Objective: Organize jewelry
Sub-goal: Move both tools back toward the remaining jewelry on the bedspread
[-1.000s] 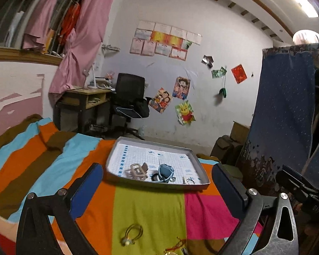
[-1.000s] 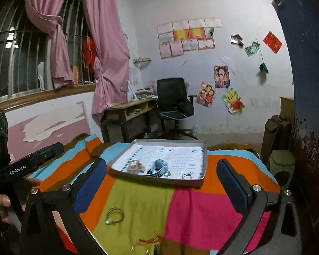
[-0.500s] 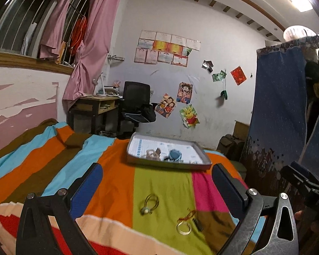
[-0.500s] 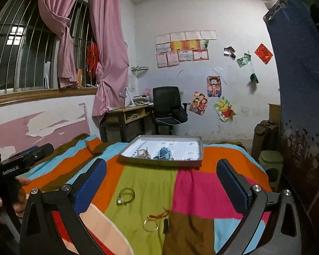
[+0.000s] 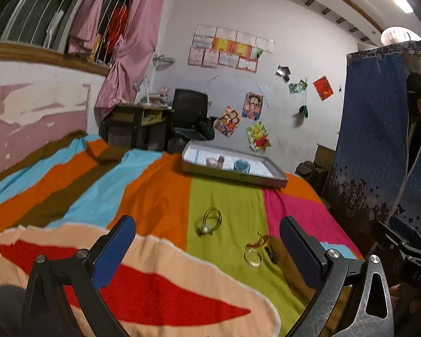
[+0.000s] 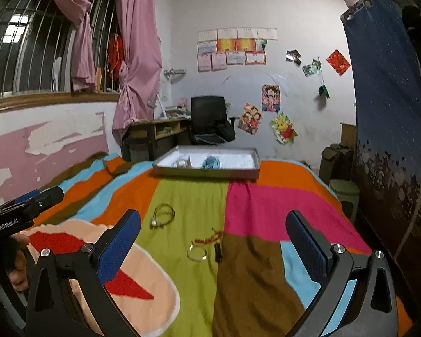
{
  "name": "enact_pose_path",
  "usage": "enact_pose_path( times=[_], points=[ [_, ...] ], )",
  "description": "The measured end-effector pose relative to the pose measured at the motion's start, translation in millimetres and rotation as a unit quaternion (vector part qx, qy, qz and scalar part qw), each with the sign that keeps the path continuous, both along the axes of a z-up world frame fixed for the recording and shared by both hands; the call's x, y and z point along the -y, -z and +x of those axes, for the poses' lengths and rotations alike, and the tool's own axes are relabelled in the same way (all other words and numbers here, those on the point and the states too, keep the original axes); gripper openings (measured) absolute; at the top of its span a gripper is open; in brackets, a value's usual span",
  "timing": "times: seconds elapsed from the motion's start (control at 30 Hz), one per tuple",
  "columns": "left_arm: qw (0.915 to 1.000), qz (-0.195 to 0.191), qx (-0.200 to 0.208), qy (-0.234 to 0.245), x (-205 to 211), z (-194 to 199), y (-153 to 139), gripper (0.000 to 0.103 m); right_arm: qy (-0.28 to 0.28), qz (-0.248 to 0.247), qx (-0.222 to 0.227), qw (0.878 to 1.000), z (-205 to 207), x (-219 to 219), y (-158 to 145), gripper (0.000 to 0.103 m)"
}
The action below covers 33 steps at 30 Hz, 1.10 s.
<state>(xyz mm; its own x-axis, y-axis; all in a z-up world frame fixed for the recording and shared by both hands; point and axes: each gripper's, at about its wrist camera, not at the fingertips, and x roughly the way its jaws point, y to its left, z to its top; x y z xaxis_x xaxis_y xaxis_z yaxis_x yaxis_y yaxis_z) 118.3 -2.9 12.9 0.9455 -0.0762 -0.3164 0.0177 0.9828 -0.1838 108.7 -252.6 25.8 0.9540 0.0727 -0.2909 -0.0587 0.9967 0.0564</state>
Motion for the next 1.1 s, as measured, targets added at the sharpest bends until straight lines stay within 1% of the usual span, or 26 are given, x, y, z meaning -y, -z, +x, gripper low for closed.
enact_pose_path(
  times=[0.2,0.27,0.37,0.5,0.7,0.9,1.1],
  points=[
    [0.9993,0.011,-0.034,0.009,5,6,16,0.103,0.005,0.008,-0.033,0.999,3,0,21,0.102],
    [0.9991,0.014,-0.039,0.013,7,8,17,0.103,0.007,0.011,-0.042,0.999,7,1,26,0.101],
    [0.9988,0.018,-0.043,0.015,8,15,15,0.103,0.011,0.014,-0.042,0.999,13,6,26,0.102],
    [0.9991,0.016,-0.038,0.013,9,28,6,0.103,0.012,0.008,-0.028,1.0,24,8,14,0.102],
    [0.9995,0.02,-0.016,0.017,13,57,-11,0.103,0.01,0.005,0.003,1.0,48,10,-10,0.102],
    [0.9996,0.024,0.003,0.016,16,91,-22,0.103,0.008,0.0,0.034,0.999,84,8,-30,0.102],
    [0.9997,0.017,0.01,0.012,15,130,-22,0.103,0.004,-0.003,0.055,0.998,126,5,-40,0.102]
  ],
)
